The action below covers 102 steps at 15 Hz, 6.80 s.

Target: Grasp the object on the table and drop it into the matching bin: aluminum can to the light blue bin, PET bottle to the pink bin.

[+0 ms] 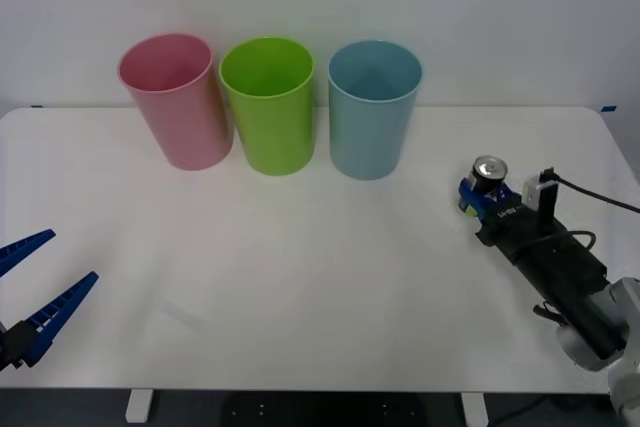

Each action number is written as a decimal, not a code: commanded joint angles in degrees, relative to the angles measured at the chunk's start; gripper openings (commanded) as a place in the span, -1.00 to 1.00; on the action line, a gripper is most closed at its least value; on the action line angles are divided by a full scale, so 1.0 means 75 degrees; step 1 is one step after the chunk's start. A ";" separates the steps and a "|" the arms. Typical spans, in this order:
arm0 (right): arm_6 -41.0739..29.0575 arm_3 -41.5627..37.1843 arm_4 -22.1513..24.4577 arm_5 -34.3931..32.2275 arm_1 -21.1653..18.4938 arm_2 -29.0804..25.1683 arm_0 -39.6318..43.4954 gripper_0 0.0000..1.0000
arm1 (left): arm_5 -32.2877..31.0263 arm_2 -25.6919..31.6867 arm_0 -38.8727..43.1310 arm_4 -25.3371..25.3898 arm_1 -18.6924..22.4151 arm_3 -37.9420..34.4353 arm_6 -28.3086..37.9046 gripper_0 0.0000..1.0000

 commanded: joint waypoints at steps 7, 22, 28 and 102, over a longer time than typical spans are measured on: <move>-0.2364 -0.2060 0.0783 -0.0067 -0.0072 0.0013 0.0135 -1.00 | 0.0000 0.0000 0.0000 0.0000 0.0000 0.0000 0.0000 1.00; -0.5470 -0.3290 0.2307 -0.0079 -0.0822 0.0247 -0.1259 -1.00 | 0.0000 0.0000 0.0000 0.0000 0.0000 0.0000 0.0000 1.00; -0.5388 -0.1908 0.2986 -0.0290 -0.0822 0.0376 -0.2701 -1.00 | 0.0000 0.0000 0.0000 0.0000 0.0000 0.0000 0.0000 1.00; -0.2341 -0.5353 0.0631 -0.3079 -0.0951 -0.1628 0.4330 1.00 | 0.0000 0.0000 0.0000 0.0000 0.0000 0.0000 0.0000 1.00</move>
